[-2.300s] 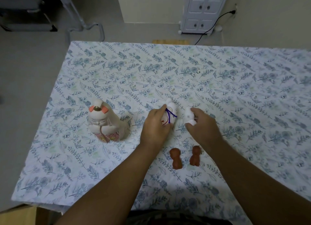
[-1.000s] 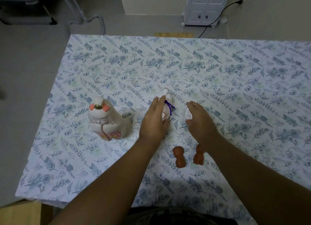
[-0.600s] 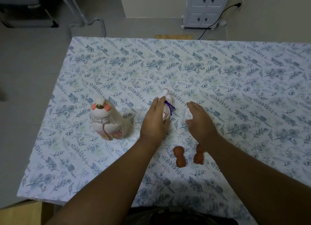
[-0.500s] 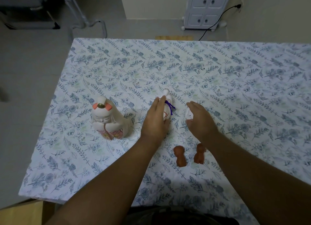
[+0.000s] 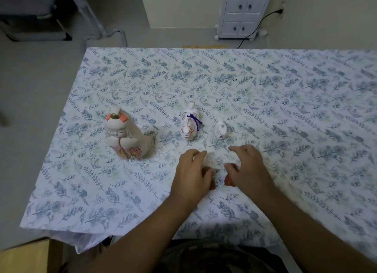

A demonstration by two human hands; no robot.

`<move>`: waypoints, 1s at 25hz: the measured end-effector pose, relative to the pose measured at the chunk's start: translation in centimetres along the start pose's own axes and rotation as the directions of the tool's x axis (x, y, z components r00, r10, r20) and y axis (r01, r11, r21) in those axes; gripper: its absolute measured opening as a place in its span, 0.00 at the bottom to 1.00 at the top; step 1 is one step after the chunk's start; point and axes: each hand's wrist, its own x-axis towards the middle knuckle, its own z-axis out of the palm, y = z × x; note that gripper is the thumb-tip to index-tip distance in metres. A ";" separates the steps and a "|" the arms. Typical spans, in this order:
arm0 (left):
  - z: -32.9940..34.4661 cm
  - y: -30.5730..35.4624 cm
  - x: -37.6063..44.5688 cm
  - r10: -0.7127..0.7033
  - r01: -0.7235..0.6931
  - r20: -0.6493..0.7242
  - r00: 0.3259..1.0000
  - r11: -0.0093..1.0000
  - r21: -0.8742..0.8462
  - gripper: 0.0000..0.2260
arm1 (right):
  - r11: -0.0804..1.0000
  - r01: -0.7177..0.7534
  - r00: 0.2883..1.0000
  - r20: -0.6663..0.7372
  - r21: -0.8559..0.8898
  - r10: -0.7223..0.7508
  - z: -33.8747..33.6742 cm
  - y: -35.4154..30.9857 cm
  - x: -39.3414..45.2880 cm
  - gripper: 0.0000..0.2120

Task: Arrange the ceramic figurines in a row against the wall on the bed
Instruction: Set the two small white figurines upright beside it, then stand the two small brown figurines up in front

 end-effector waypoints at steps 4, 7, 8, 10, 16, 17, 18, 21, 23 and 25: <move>1.5 -0.1 -0.8 -0.142 0.141 0.213 0.967 0.990 0.018 0.24 | 0.982 -0.183 0.970 0.172 0.039 0.174 1.3 0.8 -1.2 0.27; 2.1 0.0 -0.8 -0.154 0.162 0.236 0.960 0.987 -0.018 0.21 | 0.960 -0.230 0.957 0.216 0.157 0.193 1.4 0.8 -1.2 0.20; 2.1 0.1 -0.7 -0.160 0.177 0.234 0.959 0.983 -0.052 0.20 | 0.953 -0.238 0.956 0.221 0.190 0.195 1.3 0.8 -1.1 0.19; 2.1 0.4 -0.8 -0.160 0.190 0.224 0.961 0.974 -0.124 0.17 | 0.945 -0.248 0.953 0.229 0.211 0.199 0.9 0.7 -1.2 0.22; 1.3 0.4 -1.2 -0.128 0.152 0.128 0.983 0.967 -0.206 0.15 | 0.951 -0.173 0.967 0.228 0.258 0.114 0.6 0.7 -1.3 0.24; 1.0 0.4 -1.0 -0.117 0.135 0.109 0.987 0.976 -0.171 0.16 | 0.951 -0.158 0.970 0.223 0.266 0.099 0.7 0.5 -1.3 0.24; 0.8 0.3 -0.8 -0.110 0.122 0.097 0.989 0.983 -0.134 0.16 | 0.954 -0.139 0.973 0.214 0.267 0.082 0.7 0.4 -1.2 0.24; 0.0 0.3 -0.1 -0.090 0.094 0.069 0.994 0.993 -0.070 0.12 | 0.960 -0.071 0.980 0.198 0.270 0.017 0.6 -0.3 -0.9 0.21; -0.3 0.2 0.5 -0.091 0.096 0.064 0.994 0.993 -0.074 0.11 | 0.968 -0.013 0.982 0.188 0.252 -0.036 0.6 -0.6 -0.6 0.18; -0.4 -0.1 0.9 -0.101 0.109 0.093 0.991 0.990 -0.088 0.13 | 0.971 -0.003 0.986 0.161 0.240 -0.037 0.6 -1.0 -0.5 0.16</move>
